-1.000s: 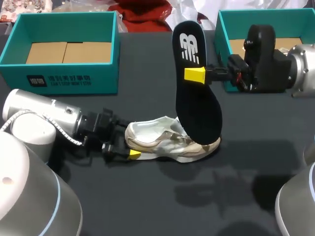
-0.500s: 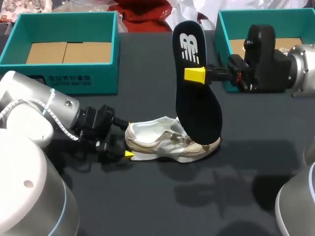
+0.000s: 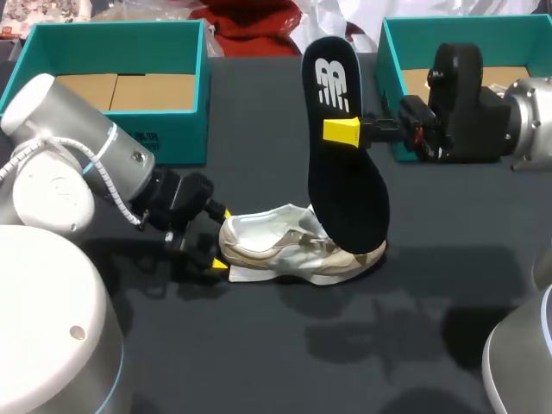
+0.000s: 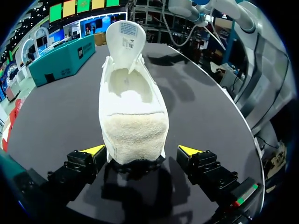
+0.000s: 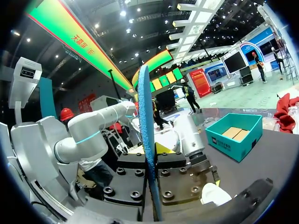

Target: Take the shoe out of the shoebox, open the shoe tongue, remove and reinsert the insole, then place the shoe into the shoebox

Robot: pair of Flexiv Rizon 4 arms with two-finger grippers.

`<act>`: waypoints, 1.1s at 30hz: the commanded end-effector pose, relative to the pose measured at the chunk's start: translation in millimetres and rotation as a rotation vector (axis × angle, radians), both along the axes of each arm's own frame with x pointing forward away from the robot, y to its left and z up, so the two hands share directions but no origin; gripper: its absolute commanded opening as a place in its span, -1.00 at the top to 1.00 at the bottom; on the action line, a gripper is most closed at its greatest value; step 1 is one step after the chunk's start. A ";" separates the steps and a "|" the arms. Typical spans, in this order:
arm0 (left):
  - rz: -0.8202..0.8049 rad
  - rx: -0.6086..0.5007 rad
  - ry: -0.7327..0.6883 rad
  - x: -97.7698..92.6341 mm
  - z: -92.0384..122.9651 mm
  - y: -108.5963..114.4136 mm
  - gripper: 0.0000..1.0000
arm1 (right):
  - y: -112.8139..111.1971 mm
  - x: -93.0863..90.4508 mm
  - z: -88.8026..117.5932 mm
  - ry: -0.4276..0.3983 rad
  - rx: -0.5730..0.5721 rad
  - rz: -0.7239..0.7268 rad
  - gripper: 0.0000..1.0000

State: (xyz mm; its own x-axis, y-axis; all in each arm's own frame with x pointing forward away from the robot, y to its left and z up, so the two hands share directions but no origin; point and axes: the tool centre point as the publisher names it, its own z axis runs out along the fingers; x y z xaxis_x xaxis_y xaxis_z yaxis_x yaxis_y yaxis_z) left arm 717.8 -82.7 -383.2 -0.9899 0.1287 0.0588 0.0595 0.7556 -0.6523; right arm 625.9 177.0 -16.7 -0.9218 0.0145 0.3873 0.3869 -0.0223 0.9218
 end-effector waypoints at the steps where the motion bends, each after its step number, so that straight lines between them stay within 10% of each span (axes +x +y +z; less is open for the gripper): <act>1: -0.001 0.016 -0.002 0.0 -0.3 -1.8 -1.00 | 1.8 -0.5 -1.1 0.000 0.001 -0.002 1.00; 33: 0.040 0.535 -0.045 6.9 31.4 -18.7 -1.00 | 1.8 -0.5 -1.1 0.000 0.001 -0.002 1.00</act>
